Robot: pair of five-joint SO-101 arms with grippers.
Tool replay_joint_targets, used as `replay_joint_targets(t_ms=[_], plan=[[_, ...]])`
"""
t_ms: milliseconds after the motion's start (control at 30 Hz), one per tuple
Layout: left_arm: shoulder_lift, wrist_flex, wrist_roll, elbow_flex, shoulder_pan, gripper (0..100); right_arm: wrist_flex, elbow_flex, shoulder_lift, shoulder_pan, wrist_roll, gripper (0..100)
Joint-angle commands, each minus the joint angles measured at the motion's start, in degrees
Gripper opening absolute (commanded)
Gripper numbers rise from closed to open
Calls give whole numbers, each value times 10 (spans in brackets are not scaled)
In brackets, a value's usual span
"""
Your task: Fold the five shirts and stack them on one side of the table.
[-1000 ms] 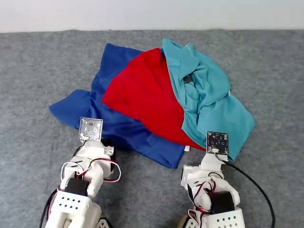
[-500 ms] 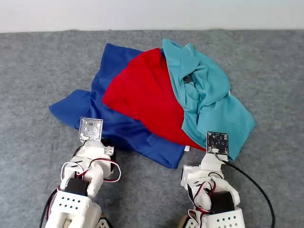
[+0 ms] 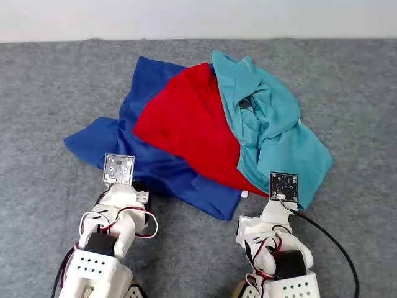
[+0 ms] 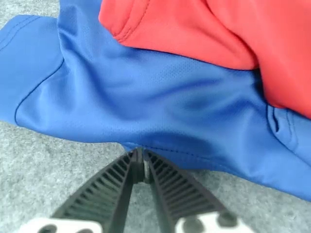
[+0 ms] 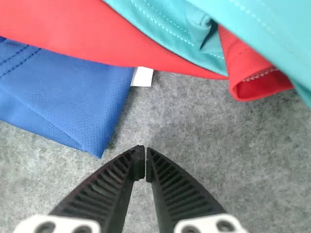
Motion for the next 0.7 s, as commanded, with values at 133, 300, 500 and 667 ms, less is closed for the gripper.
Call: replay_joint_targets(t_ms=[133, 300, 500, 667], plan=[[-4, -12, -7, -3, 31, 15, 5, 9, -6, -1, -5, 11], [-5, -8, -7, -40, 34, 15, 5, 9, -6, -1, -5, 11], [-5, 83, -7, -197, 29, 15, 5, 9, -6, -1, -5, 11], [-4, 157, -5, -310, 29, 15, 5, 9, -6, -1, -5, 11]])
